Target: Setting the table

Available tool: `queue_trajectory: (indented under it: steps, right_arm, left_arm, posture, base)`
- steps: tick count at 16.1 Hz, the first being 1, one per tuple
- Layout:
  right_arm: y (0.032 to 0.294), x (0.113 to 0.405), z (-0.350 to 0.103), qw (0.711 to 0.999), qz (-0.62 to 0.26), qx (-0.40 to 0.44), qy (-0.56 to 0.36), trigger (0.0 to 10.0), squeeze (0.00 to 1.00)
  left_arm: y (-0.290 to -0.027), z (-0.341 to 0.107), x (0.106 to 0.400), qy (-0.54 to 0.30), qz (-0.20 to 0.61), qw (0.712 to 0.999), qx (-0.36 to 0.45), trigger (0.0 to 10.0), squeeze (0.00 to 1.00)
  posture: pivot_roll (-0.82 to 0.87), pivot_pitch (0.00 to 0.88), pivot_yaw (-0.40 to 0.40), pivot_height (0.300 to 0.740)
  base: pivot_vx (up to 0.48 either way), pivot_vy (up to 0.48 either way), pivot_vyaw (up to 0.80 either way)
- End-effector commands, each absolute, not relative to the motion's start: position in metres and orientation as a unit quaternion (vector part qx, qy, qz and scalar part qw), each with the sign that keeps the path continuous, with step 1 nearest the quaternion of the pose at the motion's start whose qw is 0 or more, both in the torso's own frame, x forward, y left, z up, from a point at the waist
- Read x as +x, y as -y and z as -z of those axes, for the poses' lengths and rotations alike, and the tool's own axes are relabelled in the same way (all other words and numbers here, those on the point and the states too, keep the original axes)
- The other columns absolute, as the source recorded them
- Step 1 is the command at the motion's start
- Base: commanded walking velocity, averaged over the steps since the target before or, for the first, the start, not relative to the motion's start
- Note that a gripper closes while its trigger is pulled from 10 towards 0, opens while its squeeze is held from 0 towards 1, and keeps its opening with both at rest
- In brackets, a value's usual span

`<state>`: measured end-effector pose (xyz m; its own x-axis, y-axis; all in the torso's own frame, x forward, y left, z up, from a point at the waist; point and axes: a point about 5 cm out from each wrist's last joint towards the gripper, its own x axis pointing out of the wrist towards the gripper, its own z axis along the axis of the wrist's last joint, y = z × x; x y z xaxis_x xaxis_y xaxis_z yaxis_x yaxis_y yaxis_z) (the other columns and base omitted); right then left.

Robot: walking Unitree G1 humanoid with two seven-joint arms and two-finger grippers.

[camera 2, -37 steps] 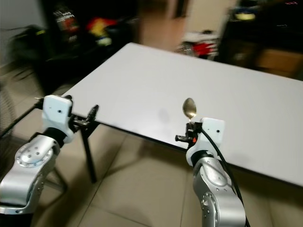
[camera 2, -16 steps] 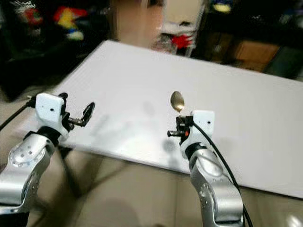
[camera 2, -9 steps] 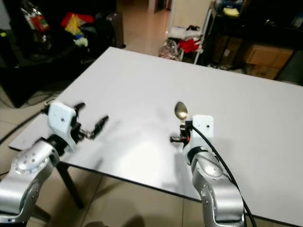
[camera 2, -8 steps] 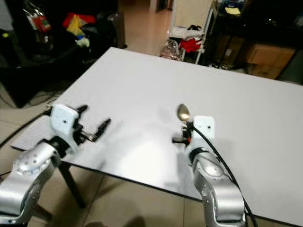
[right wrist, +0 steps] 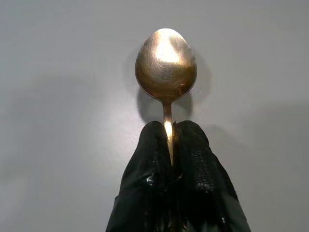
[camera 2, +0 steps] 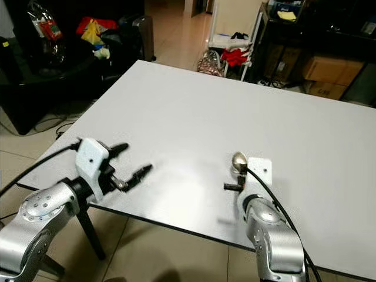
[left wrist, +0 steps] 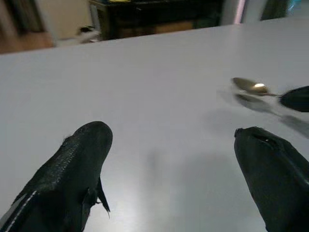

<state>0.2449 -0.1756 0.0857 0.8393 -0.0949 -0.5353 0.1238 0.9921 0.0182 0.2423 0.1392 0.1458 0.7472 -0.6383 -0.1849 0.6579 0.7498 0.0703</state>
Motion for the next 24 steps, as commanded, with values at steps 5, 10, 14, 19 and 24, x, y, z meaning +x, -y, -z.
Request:
queue_trajectory:
  steps: [5, 10, 14, 19, 24]
  right_arm:
    - [0.185, 0.251, -0.073, 0.964, 0.073, 0.060, -0.249, 10.0, 0.00]
    - [0.185, 0.248, -0.061, 0.958, 0.092, 0.059, -0.264, 10.0, 0.00]
    - [0.184, 0.247, -0.059, 0.959, 0.099, 0.074, -0.255, 10.0, 1.00]
    - [0.182, 0.239, -0.118, 0.981, 0.076, 0.079, -0.158, 10.0, 1.00]
    - [0.164, 0.228, -0.155, 0.996, -0.028, 0.038, -0.078, 10.0, 1.00]
  left_arm:
    - [-0.129, -0.143, 0.223, -0.120, 0.459, 0.879, 0.049, 10.0, 0.00]
    - [-0.132, -0.144, 0.221, -0.131, 0.467, 0.873, 0.055, 10.0, 0.00]
    - [-0.134, -0.146, 0.221, -0.130, 0.466, 0.873, 0.059, 10.0, 0.00]
    - [-0.143, -0.159, 0.227, -0.084, 0.405, 0.910, 0.036, 10.0, 0.00]
    - [-0.159, -0.164, 0.231, -0.038, 0.275, 0.959, 0.053, 10.0, 0.00]
  posture:
    - [0.05, 0.000, -0.061, 0.740]
    - [0.05, 0.000, -0.061, 0.740]
    - [0.06, 0.000, -0.063, 0.740]
    - [0.06, 0.000, -0.066, 0.740]
    - [0.04, 0.000, -0.053, 0.740]
  base:
    - [0.000, 0.000, 0.00]
    - [0.000, 0.000, 0.00]
    - [0.000, 0.000, 0.00]
    - [0.000, 0.000, 0.00]
    - [0.000, 0.000, 0.00]
